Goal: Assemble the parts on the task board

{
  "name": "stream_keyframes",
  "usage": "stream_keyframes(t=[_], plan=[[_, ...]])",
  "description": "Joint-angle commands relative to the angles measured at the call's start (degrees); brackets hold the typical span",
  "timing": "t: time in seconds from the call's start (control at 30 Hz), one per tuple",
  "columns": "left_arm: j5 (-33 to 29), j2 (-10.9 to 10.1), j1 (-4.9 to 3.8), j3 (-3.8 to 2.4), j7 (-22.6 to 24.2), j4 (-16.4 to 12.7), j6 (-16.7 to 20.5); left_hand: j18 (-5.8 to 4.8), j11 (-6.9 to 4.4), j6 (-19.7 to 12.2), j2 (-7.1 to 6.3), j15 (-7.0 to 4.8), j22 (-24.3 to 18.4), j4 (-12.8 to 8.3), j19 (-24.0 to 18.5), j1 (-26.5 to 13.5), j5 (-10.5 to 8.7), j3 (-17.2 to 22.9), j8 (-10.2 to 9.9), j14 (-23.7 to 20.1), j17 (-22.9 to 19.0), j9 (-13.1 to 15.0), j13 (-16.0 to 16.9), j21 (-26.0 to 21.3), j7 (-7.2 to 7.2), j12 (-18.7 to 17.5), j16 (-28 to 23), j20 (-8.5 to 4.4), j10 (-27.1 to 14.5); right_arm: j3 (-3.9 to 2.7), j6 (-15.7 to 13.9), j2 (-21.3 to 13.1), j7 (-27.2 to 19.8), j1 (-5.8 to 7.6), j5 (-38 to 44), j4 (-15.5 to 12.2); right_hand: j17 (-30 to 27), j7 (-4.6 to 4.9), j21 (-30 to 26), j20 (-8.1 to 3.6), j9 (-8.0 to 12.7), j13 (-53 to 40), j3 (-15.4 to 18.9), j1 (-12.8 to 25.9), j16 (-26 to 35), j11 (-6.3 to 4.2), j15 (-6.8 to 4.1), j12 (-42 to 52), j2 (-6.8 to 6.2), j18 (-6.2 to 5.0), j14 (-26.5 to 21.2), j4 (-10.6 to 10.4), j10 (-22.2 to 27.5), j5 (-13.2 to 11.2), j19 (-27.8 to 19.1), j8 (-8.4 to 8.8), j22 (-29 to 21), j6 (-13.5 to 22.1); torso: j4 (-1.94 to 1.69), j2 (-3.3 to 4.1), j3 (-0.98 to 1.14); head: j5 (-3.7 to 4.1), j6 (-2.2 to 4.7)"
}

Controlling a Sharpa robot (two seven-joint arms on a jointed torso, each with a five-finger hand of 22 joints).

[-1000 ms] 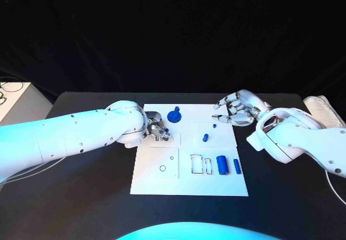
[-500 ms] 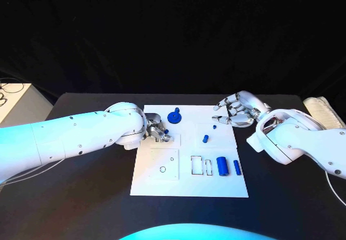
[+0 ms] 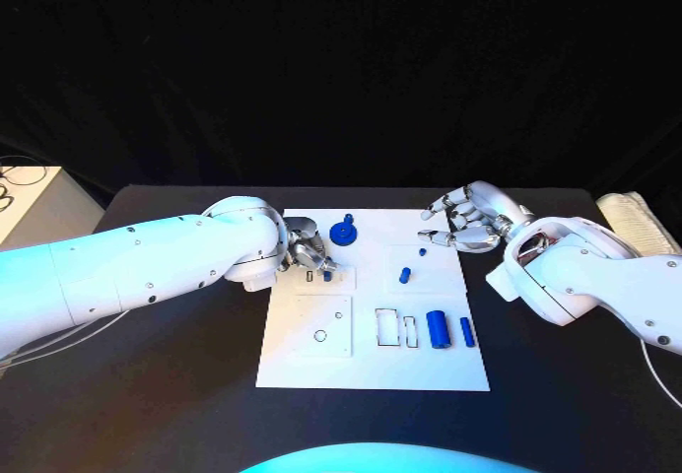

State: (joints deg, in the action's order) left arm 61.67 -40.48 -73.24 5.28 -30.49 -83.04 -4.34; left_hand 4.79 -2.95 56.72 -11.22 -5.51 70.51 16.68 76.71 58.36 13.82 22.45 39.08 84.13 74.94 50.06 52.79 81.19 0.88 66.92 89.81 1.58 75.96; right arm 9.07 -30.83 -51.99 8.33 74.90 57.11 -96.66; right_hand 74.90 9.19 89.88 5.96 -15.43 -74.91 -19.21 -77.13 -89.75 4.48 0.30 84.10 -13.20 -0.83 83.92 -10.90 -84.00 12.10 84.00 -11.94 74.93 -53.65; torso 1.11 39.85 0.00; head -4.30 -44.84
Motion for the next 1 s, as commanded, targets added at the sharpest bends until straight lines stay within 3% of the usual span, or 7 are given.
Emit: stream_keyframes(t=[0.03, 0.3, 0.5, 0.63, 0.73, 0.77, 1.0], plan=[[-0.97, -0.69, -0.08, -1.08, 0.05, -0.91, -1.09, -0.03, 0.8, -1.84, 0.0, 0.48, -2.19, 0.08, -1.79, 0.95, -0.07, -0.82, -1.33, 5.24, 13.29, -0.52, -4.53, -1.22, 0.76, -3.49, -0.69, 0.0, -2.85, -0.01, 0.33, 0.02, -0.73, -0.11, 0.6, 0.39, 14.53, -0.09, 0.12, 0.22, -0.11, -10.07, 0.07, 0.46, -0.01, -0.1, -0.09, -0.18, -0.12, 0.83, 5.92, -0.53, -0.33, 0.13, 6.0, -0.37, 15.07, 0.45, -0.02, -0.01, -0.1, 0.29, -0.1], [-2.28, -2.85, -2.23, -3.51, 0.07, -2.03, -3.25, 0.49, 1.53, -3.13, -0.11, 1.1, -4.76, 0.08, -3.82, 2.09, -0.06, -1.6, -2.56, 4.55, 11.6, -1.02, -7.34, -2.71, 1.55, -5.73, -1.59, 0.47, -5.02, -0.01, 0.25, 0.11, -0.77, -0.19, 0.55, 1.25, 14.53, -0.09, 0.12, 0.22, -0.11, -10.07, 0.07, 0.46, -0.01, -0.1, -0.09, -0.18, -0.12, 0.83, 5.92, -0.53, -0.33, 0.13, 6.0, -0.37, 15.07, 0.45, -0.02, -0.06, 0.08, 0.01, 0.36], [-4.27, -3.02, -4.94, -3.93, 1.01, 0.39, -5.05, 1.08, 3.44, -6.58, 0.54, 2.74, -7.71, 0.04, -6.22, 4.78, 0.13, -1.89, -6.3, 3.0, 8.35, -3.07, -15.26, -4.68, 3.69, -11.88, -3.37, 1.75, -11.43, -0.01, 0.09, 0.2, -0.93, -0.2, 0.55, 1.57, 14.58, -0.1, 0.12, 0.21, -0.13, -10.05, -0.09, 0.26, -0.03, -0.11, -0.1, -0.2, 0.06, 0.83, 5.94, -0.5, -0.32, 0.16, 6.0, -0.48, 15.07, 0.53, -0.02, 0.05, 0.07, -0.18, 0.56], [-5.22, -2.28, -5.73, -4.0, 1.84, 3.54, -2.98, 1.29, 5.68, -10.69, 0.94, 4.67, -8.64, 0.06, -6.66, 7.7, 0.25, -1.92, -10.88, 2.53, 7.35, -6.47, -17.57, -5.33, 6.27, -14.27, -3.84, 3.28, -16.46, -0.01, -0.18, 0.19, -1.11, -0.21, 0.54, 1.6, 14.54, -0.1, 0.12, 0.21, -0.13, -10.01, -0.16, 0.18, -0.01, -0.12, -0.1, -0.25, 0.12, 0.83, 5.93, -0.47, -0.27, 0.18, 6.0, -0.52, 15.07, 0.54, 0.09, 0.09, 0.08, -0.26, 0.75], [-5.63, -1.29, -5.98, -4.0, 2.11, 6.15, -1.9, 1.37, 5.89, -10.63, 1.14, 4.83, -8.92, 0.17, -6.83, 7.53, 0.22, -2.06, -10.99, 2.48, 7.25, -6.69, -17.73, -5.51, 6.43, -14.42, -3.89, 3.44, -16.74, -0.01, -0.33, 0.08, -1.14, -0.21, 0.54, 1.5, 14.55, -0.1, 0.12, 0.2, -0.14, -9.93, -0.19, 0.15, -0.02, -0.12, -0.1, -0.33, 0.14, 0.83, 5.93, -0.45, -0.19, 0.18, 6.0, -0.53, 15.07, 0.56, 0.04, 0.23, -0.01, -0.27, 0.79], [-5.77, -0.85, -6.03, -3.99, 2.16, 7.05, -1.73, 1.33, 5.91, -10.33, 1.31, 4.88, -8.73, 0.18, -6.67, 7.41, 0.22, -2.12, -10.88, 2.55, 7.4, -6.75, -17.79, -5.43, 6.42, -14.41, -3.81, 3.52, -16.73, -0.01, -0.3, 0.03, -1.11, -0.21, 0.58, 1.39, 14.51, 0.08, 0.12, -0.02, -0.17, -9.86, -1.43, 0.4, 0.0, 0.02, -0.17, -0.45, -0.98, 0.83, 5.92, -1.02, -0.03, 11.76, 6.0, -0.6, 15.07, 0.93, 0.04, 0.23, -0.01, -0.27, 0.79], [-5.69, 2.3, -6.13, -3.65, 2.02, 12.2, -3.27, 1.3, 5.7, -9.06, 1.79, 4.79, -8.31, 0.17, -6.27, 7.38, 0.28, -2.32, -10.18, 2.7, 7.64, -6.83, -17.98, -5.24, 6.1, -14.23, -3.65, 3.67, -16.52, -0.01, 0.06, -0.12, -0.94, -0.21, 1.09, 0.48, 14.51, -0.02, 0.12, 0.05, -0.22, -9.88, -1.99, 0.1, 0.0, -0.13, -0.14, -0.38, -0.64, 0.83, 5.92, -0.96, -0.12, 10.71, 6.0, -0.83, 15.07, 0.82, 0.13, 0.55, -0.12, -0.19, 0.89]])
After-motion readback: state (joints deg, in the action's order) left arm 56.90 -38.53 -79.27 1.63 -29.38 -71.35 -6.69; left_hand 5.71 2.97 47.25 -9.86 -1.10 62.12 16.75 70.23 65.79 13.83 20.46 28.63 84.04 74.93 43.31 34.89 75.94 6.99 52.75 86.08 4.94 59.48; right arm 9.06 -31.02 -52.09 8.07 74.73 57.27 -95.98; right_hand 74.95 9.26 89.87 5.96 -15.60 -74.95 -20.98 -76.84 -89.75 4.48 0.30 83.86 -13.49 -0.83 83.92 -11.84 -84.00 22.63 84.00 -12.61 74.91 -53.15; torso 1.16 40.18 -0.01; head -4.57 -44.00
